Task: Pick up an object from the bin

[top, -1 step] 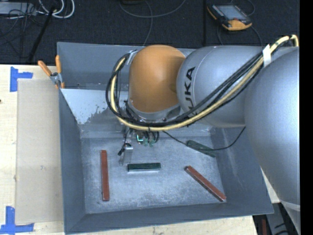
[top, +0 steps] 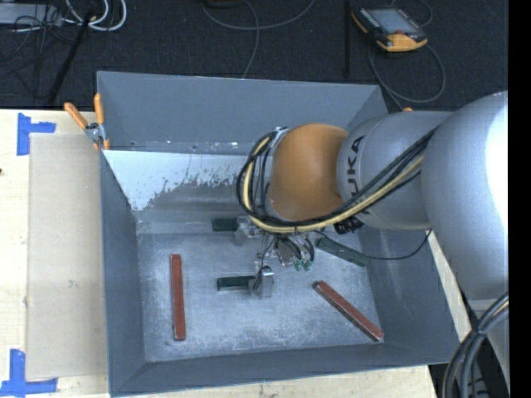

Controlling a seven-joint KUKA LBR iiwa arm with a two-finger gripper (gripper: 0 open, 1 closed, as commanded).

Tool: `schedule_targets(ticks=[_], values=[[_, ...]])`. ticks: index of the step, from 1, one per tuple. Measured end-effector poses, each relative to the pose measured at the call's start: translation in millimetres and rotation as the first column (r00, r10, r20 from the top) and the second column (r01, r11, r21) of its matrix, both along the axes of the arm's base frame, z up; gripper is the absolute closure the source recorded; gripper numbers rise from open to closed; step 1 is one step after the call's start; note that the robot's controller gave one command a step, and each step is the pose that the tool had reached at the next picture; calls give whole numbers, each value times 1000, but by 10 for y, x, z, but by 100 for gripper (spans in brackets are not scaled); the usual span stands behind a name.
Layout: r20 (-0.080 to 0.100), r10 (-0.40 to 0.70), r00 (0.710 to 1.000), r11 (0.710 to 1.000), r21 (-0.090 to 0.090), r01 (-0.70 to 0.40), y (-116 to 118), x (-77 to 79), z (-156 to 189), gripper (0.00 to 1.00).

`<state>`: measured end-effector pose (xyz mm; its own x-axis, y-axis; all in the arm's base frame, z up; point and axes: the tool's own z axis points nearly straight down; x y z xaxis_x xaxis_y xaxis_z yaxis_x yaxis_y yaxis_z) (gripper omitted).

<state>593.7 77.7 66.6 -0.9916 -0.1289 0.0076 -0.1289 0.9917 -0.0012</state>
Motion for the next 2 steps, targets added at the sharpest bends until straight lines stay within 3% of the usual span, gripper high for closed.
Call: schedule_targets(ticks=[1,2], values=[[7,2,1000,1000,3,-2,38,26,69,100],[11,0,1000,1000,4,0,37,26,49,0]])
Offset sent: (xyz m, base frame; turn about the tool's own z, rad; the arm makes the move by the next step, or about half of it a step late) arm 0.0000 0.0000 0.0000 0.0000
